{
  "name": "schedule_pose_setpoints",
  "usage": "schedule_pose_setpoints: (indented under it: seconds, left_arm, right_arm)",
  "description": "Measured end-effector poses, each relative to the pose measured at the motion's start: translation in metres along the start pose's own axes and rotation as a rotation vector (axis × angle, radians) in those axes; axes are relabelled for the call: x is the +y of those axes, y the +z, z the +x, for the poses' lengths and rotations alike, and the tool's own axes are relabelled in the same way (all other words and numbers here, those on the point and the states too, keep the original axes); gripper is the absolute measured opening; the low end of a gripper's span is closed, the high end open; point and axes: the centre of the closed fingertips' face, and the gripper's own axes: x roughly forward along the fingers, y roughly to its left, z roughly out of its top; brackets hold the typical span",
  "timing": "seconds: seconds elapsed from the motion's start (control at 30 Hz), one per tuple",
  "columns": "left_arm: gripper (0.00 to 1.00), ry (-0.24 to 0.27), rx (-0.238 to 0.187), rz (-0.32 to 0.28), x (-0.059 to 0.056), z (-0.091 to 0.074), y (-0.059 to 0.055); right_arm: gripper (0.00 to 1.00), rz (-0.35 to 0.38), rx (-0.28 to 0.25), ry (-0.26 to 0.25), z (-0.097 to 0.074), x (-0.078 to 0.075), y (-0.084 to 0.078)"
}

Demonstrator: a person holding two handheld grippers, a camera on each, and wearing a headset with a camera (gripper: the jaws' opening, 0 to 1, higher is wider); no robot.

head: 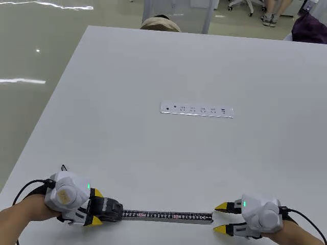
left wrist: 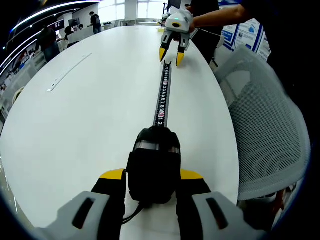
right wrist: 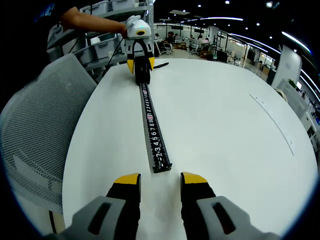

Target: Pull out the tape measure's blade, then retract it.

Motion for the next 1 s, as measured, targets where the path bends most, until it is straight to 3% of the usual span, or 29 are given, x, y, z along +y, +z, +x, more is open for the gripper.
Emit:
schedule_pose_setpoints:
  seconds: [0.33,0.8,1.0]
  left_arm:
    - [0.49,0.053,-0.005,-0.067,0.004,-0.012,-0.006]
    - [0.61,0.182,-0.143,-0.251,-0.003,-0.041,0.003]
    - [0.68,0.236,-0.181,-0.295,-0.008,-0.046,0.005]
  right_arm:
    - [0.43,0.054,-0.003,-0.063,-0.009,-0.001,0.003]
    - [0.55,0.157,-0.029,-0.147,-0.024,0.004,0.007]
    - [0.62,0.213,-0.05,-0.199,-0.031,0.005,0.012]
